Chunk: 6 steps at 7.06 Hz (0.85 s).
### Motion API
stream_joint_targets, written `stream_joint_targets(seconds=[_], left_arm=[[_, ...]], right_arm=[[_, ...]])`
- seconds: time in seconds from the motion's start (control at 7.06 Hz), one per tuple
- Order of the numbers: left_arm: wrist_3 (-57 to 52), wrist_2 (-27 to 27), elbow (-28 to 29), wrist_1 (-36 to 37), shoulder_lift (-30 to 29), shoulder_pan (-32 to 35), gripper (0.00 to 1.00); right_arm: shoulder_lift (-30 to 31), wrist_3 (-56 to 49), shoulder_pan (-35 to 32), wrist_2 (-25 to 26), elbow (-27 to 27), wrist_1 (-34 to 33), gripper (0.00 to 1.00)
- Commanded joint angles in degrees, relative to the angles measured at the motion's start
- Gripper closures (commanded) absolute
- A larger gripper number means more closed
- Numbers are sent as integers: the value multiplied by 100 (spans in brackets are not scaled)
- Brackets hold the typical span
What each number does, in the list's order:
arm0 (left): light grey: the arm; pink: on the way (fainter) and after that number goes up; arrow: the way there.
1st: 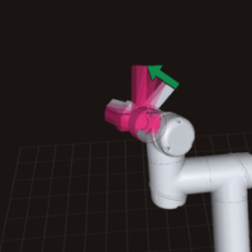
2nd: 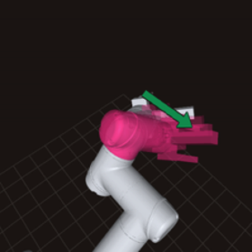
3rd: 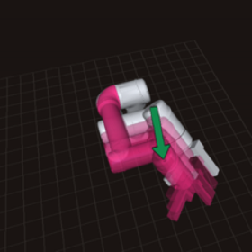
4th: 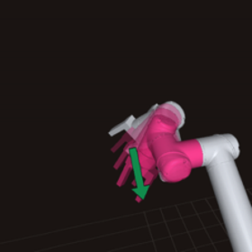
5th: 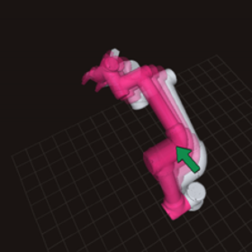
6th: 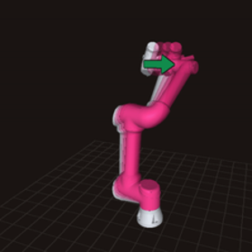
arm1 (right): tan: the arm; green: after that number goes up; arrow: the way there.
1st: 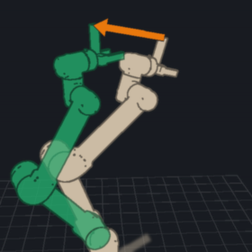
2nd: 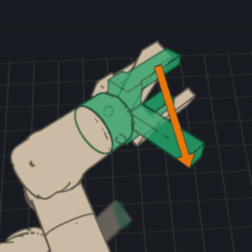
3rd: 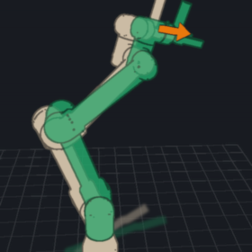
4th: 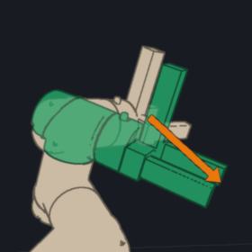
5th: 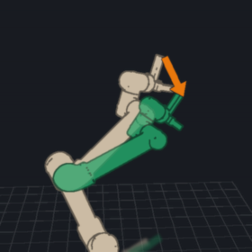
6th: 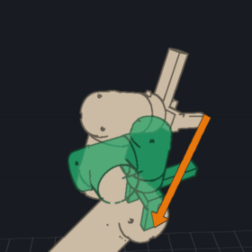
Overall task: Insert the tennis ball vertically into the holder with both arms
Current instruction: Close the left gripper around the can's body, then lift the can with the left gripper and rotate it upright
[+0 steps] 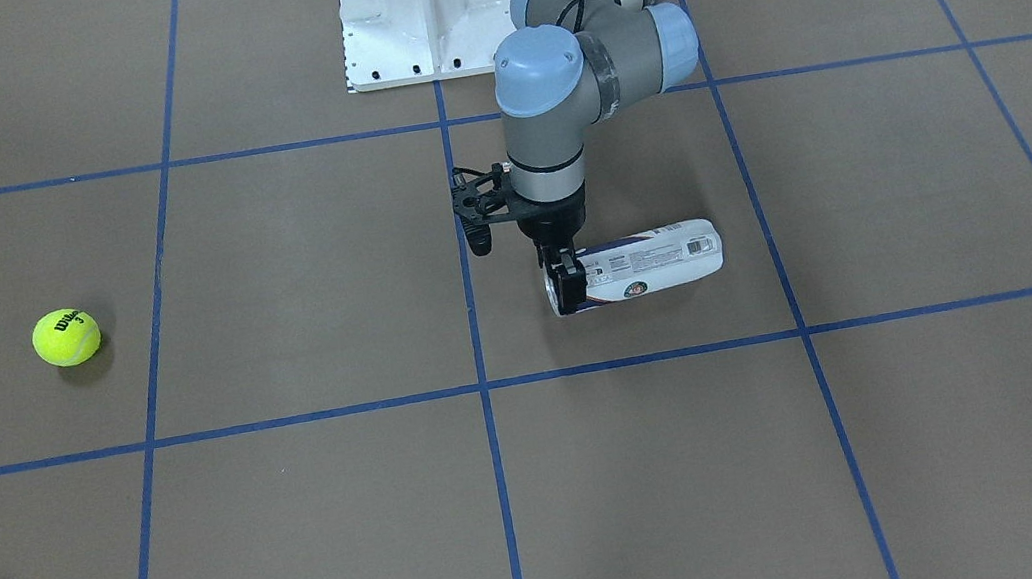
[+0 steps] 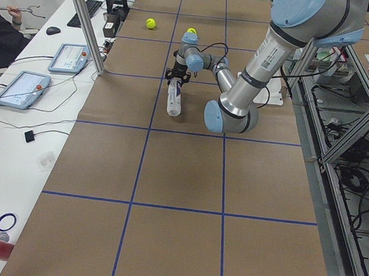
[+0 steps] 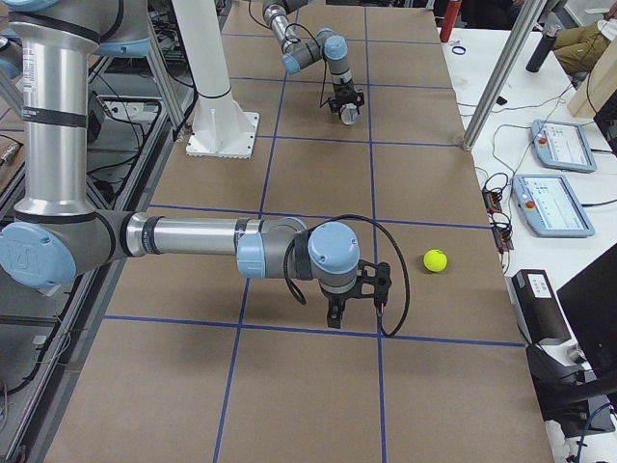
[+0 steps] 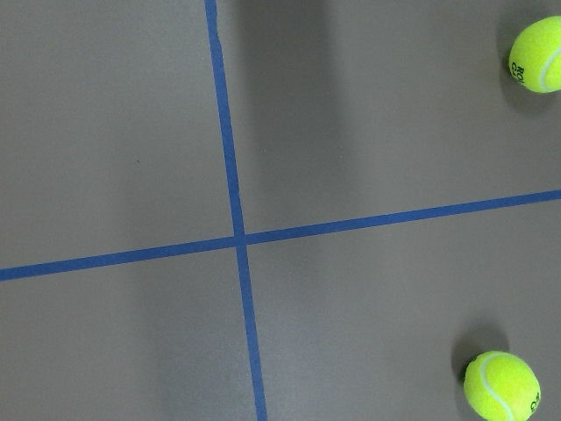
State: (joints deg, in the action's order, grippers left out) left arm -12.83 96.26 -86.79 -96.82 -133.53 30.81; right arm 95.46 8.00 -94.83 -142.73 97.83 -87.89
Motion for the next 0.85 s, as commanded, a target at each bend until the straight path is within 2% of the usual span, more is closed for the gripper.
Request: stream_joint_targets(seconds=[0.0, 0.28, 0.42, 0.57, 0.71], left_arm=[[489, -11, -747, 5, -51, 170, 54], [1164, -20, -1565, -13, -42, 442, 54], [1595, -20, -1778, -248, -42, 557, 54], [2191, -28, -1780, -903, 2, 610, 54], [2875, -411, -1771, -1727, 98, 619, 54]], right_arm=[[-36, 0, 0, -9, -9, -9, 1], [-71, 0, 0, -9, -9, -9, 1], [-72, 0, 0, -9, 8, -9, 1], [-72, 8, 0, -9, 8, -9, 1], [-80, 0, 0, -9, 8, -9, 1]])
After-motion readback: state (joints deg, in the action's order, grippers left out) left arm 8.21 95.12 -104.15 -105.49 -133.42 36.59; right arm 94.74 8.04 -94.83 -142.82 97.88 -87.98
